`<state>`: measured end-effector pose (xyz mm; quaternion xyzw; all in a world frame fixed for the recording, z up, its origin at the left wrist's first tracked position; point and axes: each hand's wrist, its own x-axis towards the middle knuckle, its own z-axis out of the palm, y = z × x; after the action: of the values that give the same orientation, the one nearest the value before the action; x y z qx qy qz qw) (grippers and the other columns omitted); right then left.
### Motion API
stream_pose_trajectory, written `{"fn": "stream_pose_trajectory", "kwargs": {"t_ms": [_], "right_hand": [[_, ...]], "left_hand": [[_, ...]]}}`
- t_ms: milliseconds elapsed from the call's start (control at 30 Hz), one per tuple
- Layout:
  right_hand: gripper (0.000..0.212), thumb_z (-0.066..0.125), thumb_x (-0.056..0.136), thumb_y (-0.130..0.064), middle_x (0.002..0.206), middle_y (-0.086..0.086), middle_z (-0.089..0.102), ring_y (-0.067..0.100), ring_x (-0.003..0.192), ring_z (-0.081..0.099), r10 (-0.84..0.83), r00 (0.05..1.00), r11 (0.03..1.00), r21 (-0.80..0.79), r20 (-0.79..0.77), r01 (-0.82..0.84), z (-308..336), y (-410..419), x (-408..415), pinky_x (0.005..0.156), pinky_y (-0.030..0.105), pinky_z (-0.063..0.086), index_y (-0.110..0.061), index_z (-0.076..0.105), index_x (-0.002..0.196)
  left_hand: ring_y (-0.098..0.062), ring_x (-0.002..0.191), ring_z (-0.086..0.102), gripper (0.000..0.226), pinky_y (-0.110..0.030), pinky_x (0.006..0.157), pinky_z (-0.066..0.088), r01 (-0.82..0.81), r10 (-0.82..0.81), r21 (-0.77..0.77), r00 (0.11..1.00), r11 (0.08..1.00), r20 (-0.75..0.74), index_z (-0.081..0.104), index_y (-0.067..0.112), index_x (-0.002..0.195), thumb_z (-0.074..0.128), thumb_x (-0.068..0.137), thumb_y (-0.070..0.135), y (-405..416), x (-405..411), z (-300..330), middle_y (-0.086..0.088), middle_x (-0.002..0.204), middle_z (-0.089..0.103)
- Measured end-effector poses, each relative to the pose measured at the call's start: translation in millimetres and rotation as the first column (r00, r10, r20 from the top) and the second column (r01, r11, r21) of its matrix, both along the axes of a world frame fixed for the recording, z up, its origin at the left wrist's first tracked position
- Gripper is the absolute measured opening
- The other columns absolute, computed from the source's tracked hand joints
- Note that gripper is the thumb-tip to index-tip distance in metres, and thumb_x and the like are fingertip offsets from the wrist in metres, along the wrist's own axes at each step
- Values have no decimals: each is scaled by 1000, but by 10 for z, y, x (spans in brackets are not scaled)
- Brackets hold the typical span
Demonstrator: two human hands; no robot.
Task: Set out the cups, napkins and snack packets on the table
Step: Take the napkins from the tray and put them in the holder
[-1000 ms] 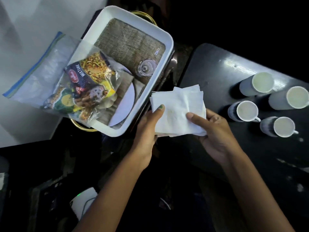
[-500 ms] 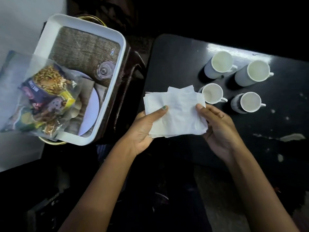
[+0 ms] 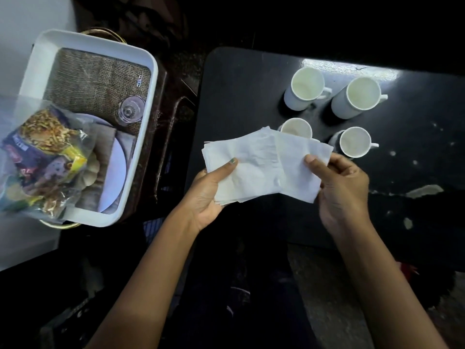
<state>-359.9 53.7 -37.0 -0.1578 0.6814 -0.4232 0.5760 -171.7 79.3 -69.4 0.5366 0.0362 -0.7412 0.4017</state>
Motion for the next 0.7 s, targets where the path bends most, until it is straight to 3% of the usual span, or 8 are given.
{"fn": "stream_pose_trajectory", "kwargs": {"t_ms": [100,200,300,400,467,533,633,700], "right_hand": [[14,70,79,-1,62,-11,68,7,65,61,24,976,992,-115,-218,-50,59,-18,-70,67,24,52,-15,67,78],[17,69,80,-2,61,-15,67,1,62,58,6,956,970,-229,-295,-77,202,-34,-106,64,17,48,-18,66,76],[19,70,79,-4,65,-13,69,3,65,59,61,970,944,-302,-236,-133,416,-9,-136,65,17,49,-22,68,74],[9,75,69,-12,72,-5,72,9,68,63,233,972,935,-272,-10,-227,581,28,-130,67,21,53,-16,71,76],[18,76,63,-16,76,1,74,13,70,65,330,939,927,-221,96,-304,586,37,-67,69,25,55,-12,72,79],[12,75,67,-9,75,-1,73,11,68,65,384,921,911,-190,62,-366,516,23,39,66,23,55,-10,71,77],[16,71,78,-2,69,-7,70,4,65,61,410,896,887,-151,-173,-436,326,-56,199,63,18,50,-17,67,75],[18,69,80,-4,70,-7,68,2,65,59,393,870,885,-135,-297,-446,206,-122,261,63,17,47,-21,65,74]], "left_hand": [[-21,81,73,25,-32,58,57,-19,18,12,999,1000,31,64,9,107,64,84,16,-16,-12,-12,-8,93,75],[-20,81,73,18,-34,60,59,-18,17,20,998,1000,61,66,11,103,64,86,16,-24,-16,-26,-7,92,75],[-20,81,73,16,-35,64,60,-25,22,28,994,999,107,66,11,101,64,86,15,-47,-33,-53,-6,91,75],[-17,65,71,4,-29,52,56,-22,19,26,993,999,117,66,11,90,62,88,11,-65,-90,-40,-4,74,74],[-10,48,64,20,-20,43,49,12,-12,-7,993,1000,118,63,15,73,57,90,7,-71,-114,-39,3,55,68],[-8,41,54,29,-17,43,43,81,-81,6,986,997,146,55,20,58,56,85,9,-80,-140,-21,7,47,57],[-15,62,41,17,-26,59,30,67,-68,27,997,997,46,49,20,68,57,82,26,-109,-186,-2,-5,72,45],[-19,78,62,38,-27,69,48,38,-38,-24,999,999,2,65,16,88,43,92,48,-114,-192,-10,-9,90,65]]}}
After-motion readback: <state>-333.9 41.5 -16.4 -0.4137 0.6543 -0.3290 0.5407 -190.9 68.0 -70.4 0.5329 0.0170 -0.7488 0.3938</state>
